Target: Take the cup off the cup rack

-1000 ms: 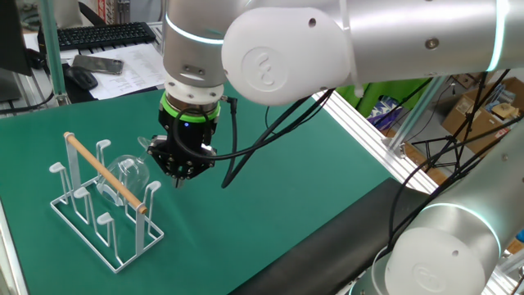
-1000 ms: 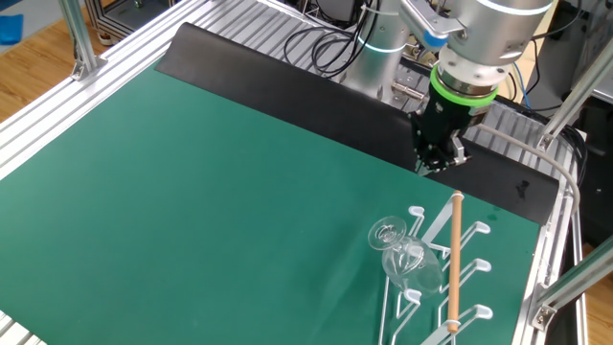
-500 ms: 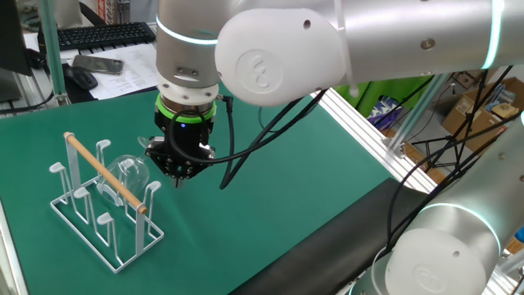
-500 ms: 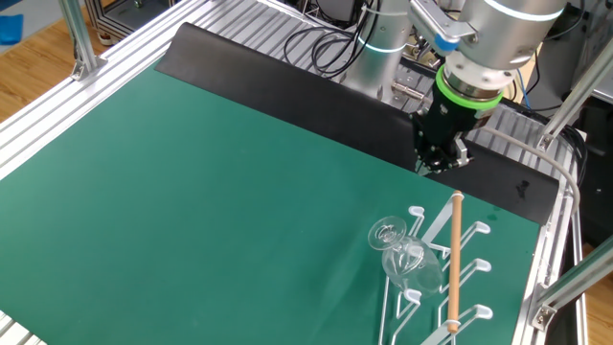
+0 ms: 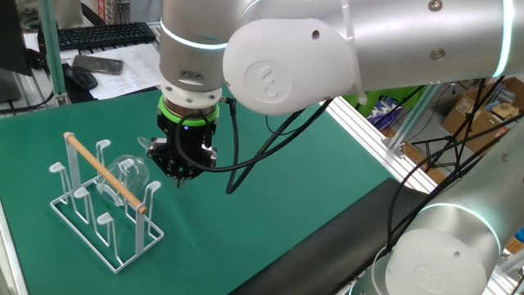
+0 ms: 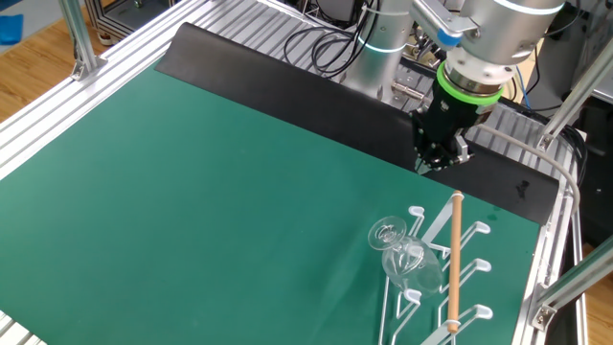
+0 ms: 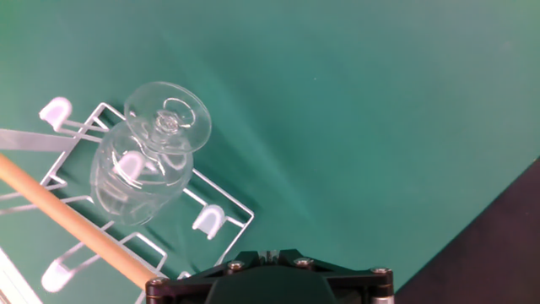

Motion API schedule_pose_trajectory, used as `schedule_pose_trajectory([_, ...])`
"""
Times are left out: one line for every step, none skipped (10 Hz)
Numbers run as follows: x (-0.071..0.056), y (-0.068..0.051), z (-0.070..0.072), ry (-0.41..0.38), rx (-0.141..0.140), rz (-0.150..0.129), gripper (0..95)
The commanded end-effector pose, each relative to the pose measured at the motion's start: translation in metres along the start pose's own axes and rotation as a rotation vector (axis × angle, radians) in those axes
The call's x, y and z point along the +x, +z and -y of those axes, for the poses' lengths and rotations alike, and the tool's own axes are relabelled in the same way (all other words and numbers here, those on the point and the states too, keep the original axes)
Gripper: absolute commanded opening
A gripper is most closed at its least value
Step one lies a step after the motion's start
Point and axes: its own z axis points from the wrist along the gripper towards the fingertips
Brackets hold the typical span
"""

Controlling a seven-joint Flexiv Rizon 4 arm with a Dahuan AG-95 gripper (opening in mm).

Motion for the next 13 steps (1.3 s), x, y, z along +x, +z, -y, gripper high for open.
schedule_pose_trajectory([0.000,0.000,0.001,-0.050,-0.007,0.012,0.0])
schedule_pose_trajectory([0.000,0.000,0.001,-0.068,-0.013,0.019,0.0])
schedule_pose_trajectory([0.000,0.000,0.001,-0.071,-0.020,0.017,0.0])
schedule_pose_trajectory([0.000,0.000,0.001,-0.076,-0.027,0.013,0.0])
schedule_pose_trajectory([0.000,0.000,0.001,-0.072,-0.037,0.006,0.0])
schedule_pose_trajectory([0.000,0.000,0.001,-0.077,-0.043,0.007,0.0])
schedule_pose_trajectory([0.000,0.000,0.001,-0.082,-0.046,0.010,0.0])
schedule_pose_trajectory([-0.002,-0.002,-0.005,-0.086,-0.048,0.009,0.0])
schedule_pose_trajectory([-0.006,-0.003,-0.012,-0.079,-0.046,0.012,0.0])
schedule_pose_trajectory([-0.009,-0.004,-0.018,-0.068,-0.042,0.022,0.0])
schedule_pose_trajectory([-0.013,-0.004,-0.024,-0.053,-0.037,0.029,0.0])
schedule_pose_trajectory([-0.017,-0.005,-0.032,-0.031,-0.038,0.038,0.0])
schedule_pose_trajectory([-0.021,-0.006,-0.038,-0.017,-0.038,0.042,0.0])
